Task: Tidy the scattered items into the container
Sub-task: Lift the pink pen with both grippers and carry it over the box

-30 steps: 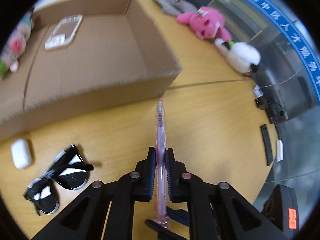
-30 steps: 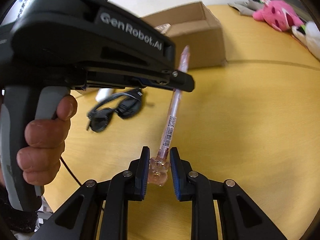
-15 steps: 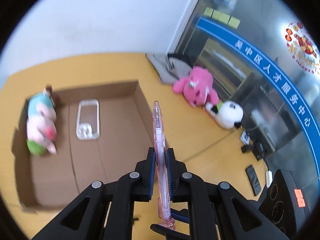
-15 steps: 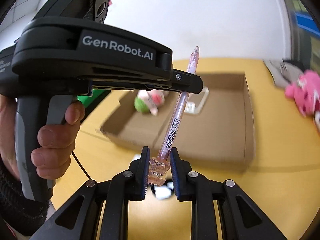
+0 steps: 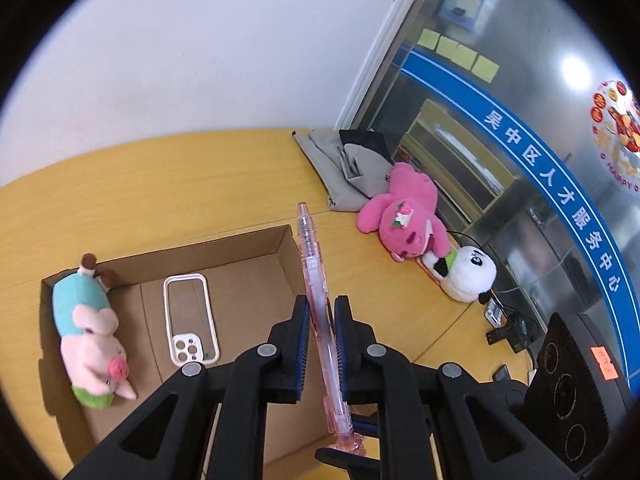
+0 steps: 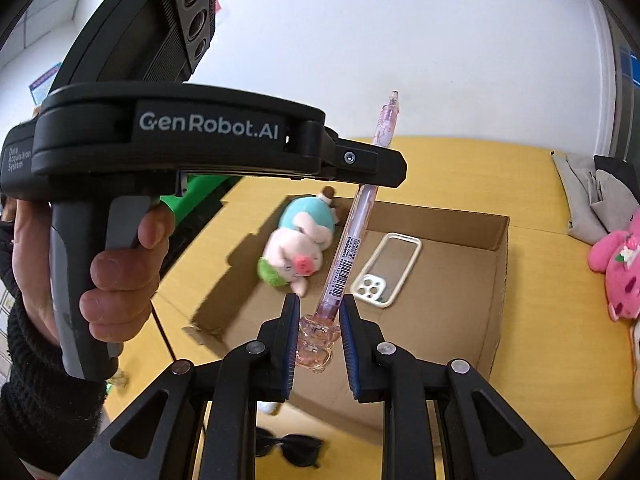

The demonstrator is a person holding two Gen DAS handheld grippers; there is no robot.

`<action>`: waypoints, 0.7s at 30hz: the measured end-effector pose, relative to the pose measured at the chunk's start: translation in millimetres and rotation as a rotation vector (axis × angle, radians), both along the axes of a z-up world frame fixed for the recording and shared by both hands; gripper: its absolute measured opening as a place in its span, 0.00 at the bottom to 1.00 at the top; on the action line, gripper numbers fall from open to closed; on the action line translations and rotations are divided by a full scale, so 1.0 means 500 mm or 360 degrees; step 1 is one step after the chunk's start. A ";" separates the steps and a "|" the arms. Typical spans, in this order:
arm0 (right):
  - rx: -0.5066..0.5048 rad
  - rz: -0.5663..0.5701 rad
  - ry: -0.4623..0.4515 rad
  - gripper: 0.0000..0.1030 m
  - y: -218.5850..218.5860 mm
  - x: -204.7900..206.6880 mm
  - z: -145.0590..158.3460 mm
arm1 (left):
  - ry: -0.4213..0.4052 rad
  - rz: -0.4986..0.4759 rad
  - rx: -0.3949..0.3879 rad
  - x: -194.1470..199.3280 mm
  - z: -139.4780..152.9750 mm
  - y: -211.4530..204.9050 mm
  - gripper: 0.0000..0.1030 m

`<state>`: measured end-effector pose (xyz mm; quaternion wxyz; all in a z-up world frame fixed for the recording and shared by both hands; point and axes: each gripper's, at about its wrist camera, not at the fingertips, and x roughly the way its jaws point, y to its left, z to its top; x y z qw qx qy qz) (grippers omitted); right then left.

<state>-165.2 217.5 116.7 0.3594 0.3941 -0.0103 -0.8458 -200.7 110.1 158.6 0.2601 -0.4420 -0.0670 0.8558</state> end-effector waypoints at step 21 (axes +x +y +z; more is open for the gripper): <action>0.0250 -0.0055 -0.0504 0.21 -0.020 -0.292 -0.291 | -0.0480 -0.0050 0.0008 -0.264 -0.352 0.027 0.11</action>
